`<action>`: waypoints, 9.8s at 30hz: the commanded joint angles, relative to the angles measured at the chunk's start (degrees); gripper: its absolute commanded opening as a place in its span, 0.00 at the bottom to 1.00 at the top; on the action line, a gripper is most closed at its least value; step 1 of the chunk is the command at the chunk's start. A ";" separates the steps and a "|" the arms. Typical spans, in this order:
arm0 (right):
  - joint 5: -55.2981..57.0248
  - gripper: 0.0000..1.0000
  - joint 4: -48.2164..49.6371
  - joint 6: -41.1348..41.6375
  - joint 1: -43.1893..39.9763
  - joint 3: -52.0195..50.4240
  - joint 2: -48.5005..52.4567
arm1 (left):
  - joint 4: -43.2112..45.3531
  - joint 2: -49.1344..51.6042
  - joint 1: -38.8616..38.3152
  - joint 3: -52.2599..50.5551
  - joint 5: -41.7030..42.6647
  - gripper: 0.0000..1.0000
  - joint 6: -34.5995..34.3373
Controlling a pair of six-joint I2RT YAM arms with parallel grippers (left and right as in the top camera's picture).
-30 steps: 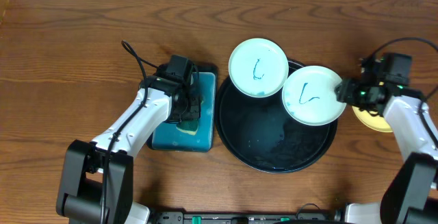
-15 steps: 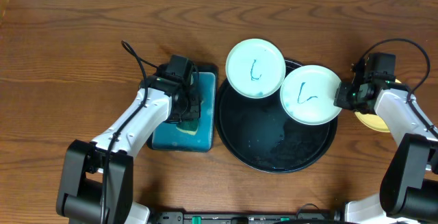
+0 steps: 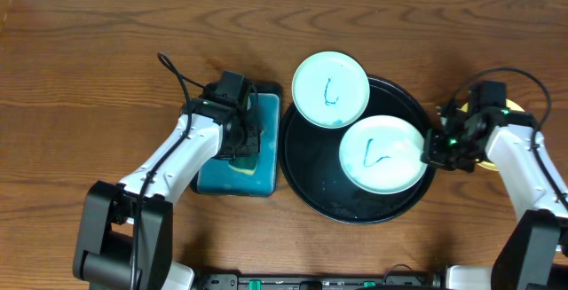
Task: Clean dirty plates on tray and stack at the side
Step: 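Move the right gripper to the lower white plate's rim, then dip the green sponge into the blue water tray with the left gripper, then lift the wet sponge out of the water tray with the left gripper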
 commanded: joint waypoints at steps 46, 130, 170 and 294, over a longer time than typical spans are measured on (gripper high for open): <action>0.83 0.01 18.25 8.37 17.81 -11.10 -0.55 | 5.22 -6.08 -3.80 -1.46 -15.17 0.08 0.11; 0.87 0.01 17.29 8.35 17.81 -11.10 -0.55 | 6.58 -3.91 9.51 -0.04 8.52 0.07 4.68; 1.92 0.01 16.13 8.35 17.81 -11.10 -0.55 | 22.32 -22.97 9.64 -5.09 20.09 0.08 6.93; 1.90 0.01 16.92 8.35 17.81 -11.10 -0.55 | 7.82 -7.08 12.81 -5.16 9.09 0.07 -10.45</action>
